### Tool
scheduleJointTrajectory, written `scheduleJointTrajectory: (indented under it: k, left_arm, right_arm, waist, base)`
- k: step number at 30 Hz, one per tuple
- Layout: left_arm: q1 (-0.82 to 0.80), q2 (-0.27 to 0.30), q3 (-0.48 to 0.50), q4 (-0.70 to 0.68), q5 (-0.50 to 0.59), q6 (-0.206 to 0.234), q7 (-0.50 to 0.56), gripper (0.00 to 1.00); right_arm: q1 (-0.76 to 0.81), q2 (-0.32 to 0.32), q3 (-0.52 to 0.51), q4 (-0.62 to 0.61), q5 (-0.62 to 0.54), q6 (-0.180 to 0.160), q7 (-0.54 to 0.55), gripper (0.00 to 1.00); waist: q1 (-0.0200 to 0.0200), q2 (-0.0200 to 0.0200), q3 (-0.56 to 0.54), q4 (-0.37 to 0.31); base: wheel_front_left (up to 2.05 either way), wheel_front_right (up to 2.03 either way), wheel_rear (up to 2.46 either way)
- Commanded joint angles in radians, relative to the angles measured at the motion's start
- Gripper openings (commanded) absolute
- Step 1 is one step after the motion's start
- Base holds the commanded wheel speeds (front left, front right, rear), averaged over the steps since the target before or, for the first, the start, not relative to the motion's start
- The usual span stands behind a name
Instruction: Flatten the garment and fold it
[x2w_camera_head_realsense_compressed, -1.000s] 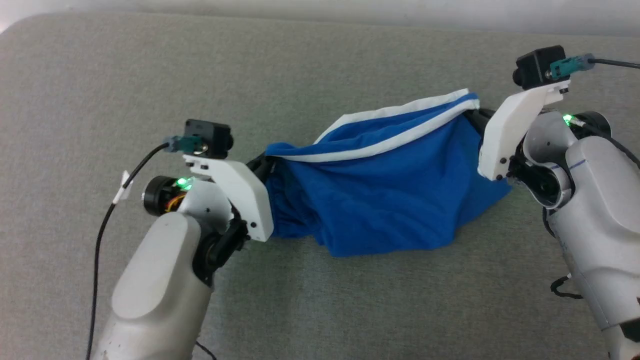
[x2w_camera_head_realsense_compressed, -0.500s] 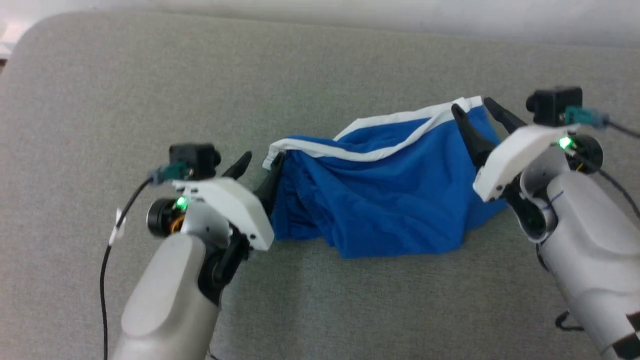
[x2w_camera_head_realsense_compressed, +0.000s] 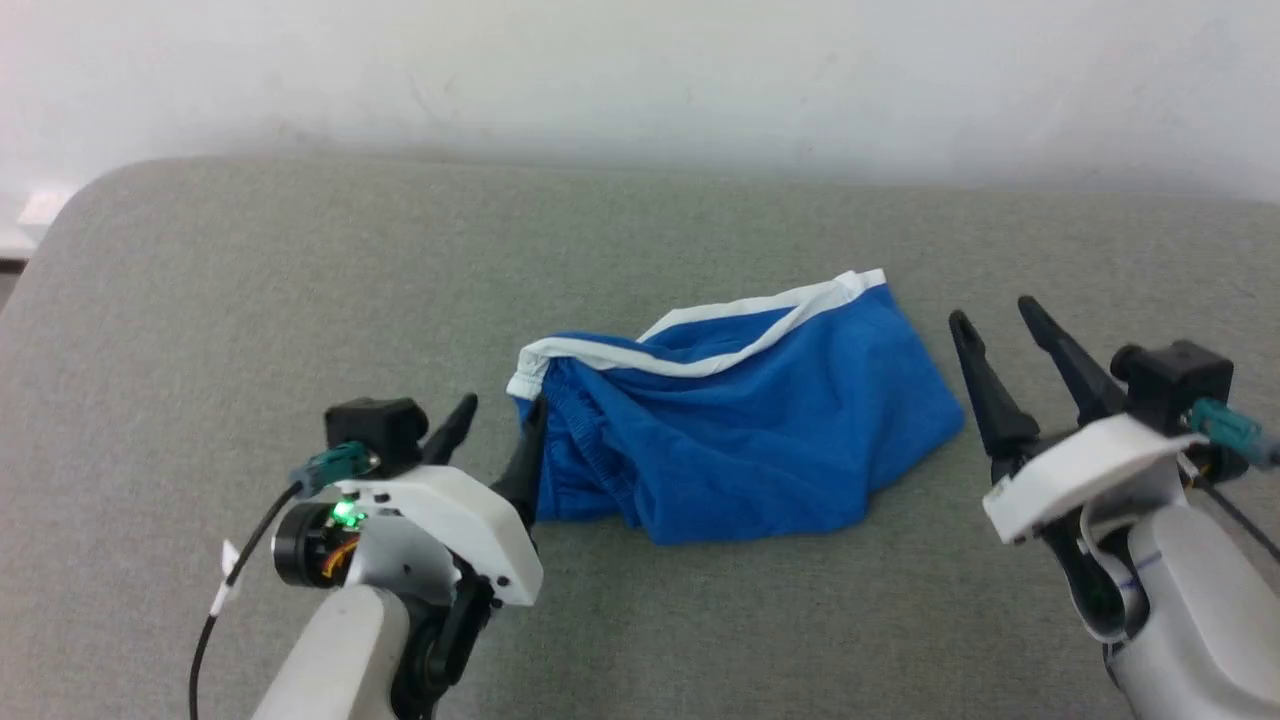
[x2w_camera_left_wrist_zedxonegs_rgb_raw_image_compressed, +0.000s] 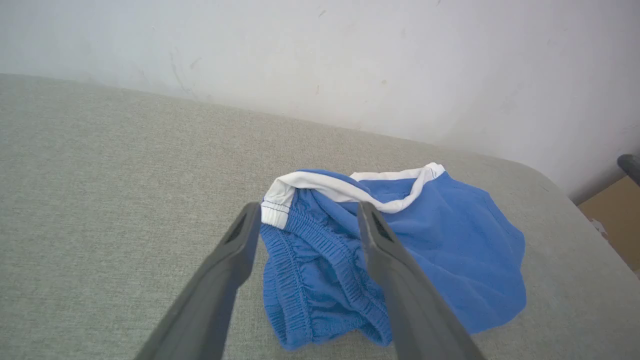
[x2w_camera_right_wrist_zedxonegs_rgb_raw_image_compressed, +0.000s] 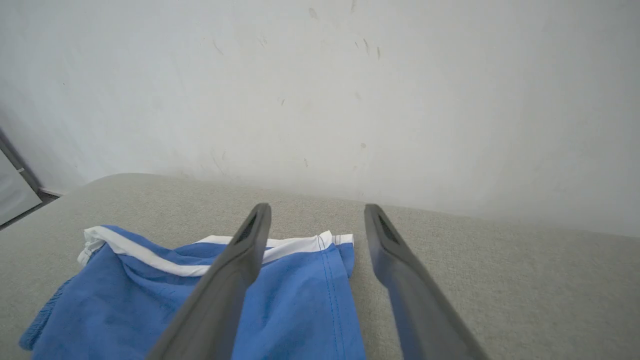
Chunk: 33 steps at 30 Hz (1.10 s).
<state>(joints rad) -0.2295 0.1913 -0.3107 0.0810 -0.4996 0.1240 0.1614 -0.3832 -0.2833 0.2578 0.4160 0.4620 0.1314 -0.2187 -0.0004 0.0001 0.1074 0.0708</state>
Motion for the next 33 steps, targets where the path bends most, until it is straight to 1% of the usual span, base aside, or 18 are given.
scheduleJointTrajectory:
  k: [1, 5, 10, 14, 18, 21, 22, 24, 25, 28, 33]
  left_arm:
    - [0.008, 0.008, -0.014, -0.003, -0.001, -0.006, 0.032, 1.00]
    - [-0.013, 0.014, -0.065, 0.045, -0.025, -0.042, 0.149, 1.00]
    - [-0.091, 0.022, -0.105, 0.175, -0.034, -0.074, 0.260, 1.00]
    - [-0.153, 0.018, -0.130, 0.298, -0.037, -0.091, 0.335, 1.00]
    - [-0.195, 0.010, -0.173, 0.417, -0.045, -0.127, 0.434, 1.00]
    - [-0.210, 0.006, -0.193, 0.461, -0.044, -0.141, 0.468, 1.00]
    - [-0.212, 0.002, -0.200, 0.481, -0.049, -0.151, 0.484, 0.80]
    - [-0.212, -0.005, -0.207, 0.507, -0.061, -0.164, 0.509, 0.05]
    - [-0.211, -0.006, -0.211, 0.515, -0.065, -0.169, 0.518, 0.00]
    - [-0.209, -0.003, -0.211, 0.512, -0.076, -0.178, 0.518, 0.00]
    - [-0.212, 0.009, -0.199, 0.448, -0.071, -0.171, 0.468, 0.00]
  right_arm:
    - [0.037, 0.012, -0.024, -0.046, -0.024, -0.001, 0.017, 1.00]
    - [0.139, 0.051, -0.088, -0.203, -0.081, -0.001, 0.103, 1.00]
    - [0.217, 0.098, -0.137, -0.361, -0.123, -0.001, 0.196, 1.00]
    - [0.248, 0.120, -0.162, -0.422, -0.136, -0.001, 0.240, 1.00]
    - [0.260, 0.127, -0.173, -0.443, -0.137, -0.001, 0.268, 1.00]
    - [0.260, 0.126, -0.179, -0.447, -0.137, -0.001, 0.278, 1.00]
    - [0.261, 0.127, -0.181, -0.444, -0.134, -0.001, 0.289, 1.00]
    - [0.257, 0.123, -0.186, -0.437, -0.128, -0.001, 0.313, 1.00]
    - [0.253, 0.122, -0.190, -0.427, -0.122, -0.001, 0.331, 1.00]
    - [0.215, 0.113, -0.194, -0.376, -0.102, -0.001, 0.391, 1.00]
    - [0.098, 0.094, -0.158, -0.197, -0.046, -0.001, 0.520, 1.00]
  waist:
    - [0.0004, -0.0001, -0.034, -0.034]
    - [0.0004, -0.0001, -0.039, -0.055]
    - [0.0004, -0.0001, -0.016, -0.078]
    - [0.0004, -0.0001, 0.005, -0.093]
    - [0.0004, -0.0001, 0.020, -0.103]
    - [0.0004, -0.0001, 0.025, -0.107]
    - [0.0004, -0.0001, 0.026, -0.108]
    - [0.0004, -0.0001, 0.030, -0.111]
    - [0.0004, -0.0001, 0.032, -0.111]
    - [0.0004, -0.0001, 0.041, -0.106]
    - [0.0004, -0.0001, 0.066, -0.067]
  base:
    - [0.00, 0.00, 0.00]
    - [0.00, 0.00, 0.00]
    - [0.00, 0.00, 0.00]
    - [0.00, 0.00, 0.00]
    - [0.00, 0.00, 0.00]
    - [0.00, 0.00, 0.00]
    - [0.00, 0.00, 0.00]
    - [0.00, 0.00, 0.00]
    - [0.00, 0.00, 0.00]
    - [0.00, 0.00, 0.00]
    - [0.00, 0.00, 0.00]
